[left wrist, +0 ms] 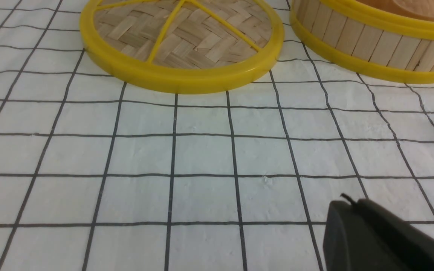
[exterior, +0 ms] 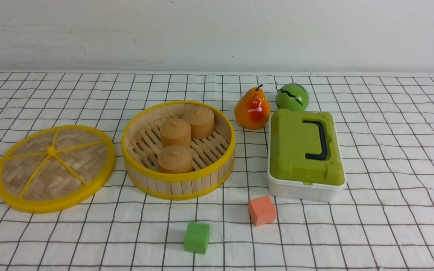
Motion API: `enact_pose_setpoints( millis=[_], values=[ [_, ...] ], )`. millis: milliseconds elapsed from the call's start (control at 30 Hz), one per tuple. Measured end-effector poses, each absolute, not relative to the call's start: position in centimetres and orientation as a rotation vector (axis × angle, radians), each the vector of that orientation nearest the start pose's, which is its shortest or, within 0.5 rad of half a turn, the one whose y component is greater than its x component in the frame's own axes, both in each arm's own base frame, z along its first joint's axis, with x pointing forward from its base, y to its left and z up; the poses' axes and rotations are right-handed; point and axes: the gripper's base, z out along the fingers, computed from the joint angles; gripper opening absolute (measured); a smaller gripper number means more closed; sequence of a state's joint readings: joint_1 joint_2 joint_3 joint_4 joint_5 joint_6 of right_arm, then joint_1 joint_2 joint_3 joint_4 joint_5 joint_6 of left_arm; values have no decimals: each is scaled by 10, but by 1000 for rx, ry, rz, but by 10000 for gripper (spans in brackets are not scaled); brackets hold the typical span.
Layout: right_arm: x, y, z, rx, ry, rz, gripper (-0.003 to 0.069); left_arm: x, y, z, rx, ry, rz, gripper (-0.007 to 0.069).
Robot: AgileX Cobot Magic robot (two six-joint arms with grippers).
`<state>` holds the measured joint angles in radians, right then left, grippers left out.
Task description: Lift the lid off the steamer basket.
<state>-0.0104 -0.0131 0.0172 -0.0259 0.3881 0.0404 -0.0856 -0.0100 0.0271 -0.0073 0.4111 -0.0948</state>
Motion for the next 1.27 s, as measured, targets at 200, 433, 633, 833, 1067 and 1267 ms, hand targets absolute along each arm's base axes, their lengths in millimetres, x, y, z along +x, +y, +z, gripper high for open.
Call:
enact_pose_setpoints(
  millis=[200,433,633,833,1067,1267],
  values=[
    [52,-1,173,32,1875,-5,239,51,-5,168,-13,1914,-129,9],
    [52,-1,173,32,1875,-5,239,51,-5,168,-13,1914,-129,9],
    [52,-1,173,32,1875,-5,239,51,-5,168,-13,1914,-129,15],
    [52,-1,173,32,1875,-5,239,51,-5,168,-13,1914,-129,20],
    [52,-1,173,32,1875,-5,239,51,-5,168,-13,1914,-129,30],
    [52,-1,173,32,1875,-5,239,51,-5,168,-13,1914,-129,36]
  ],
)
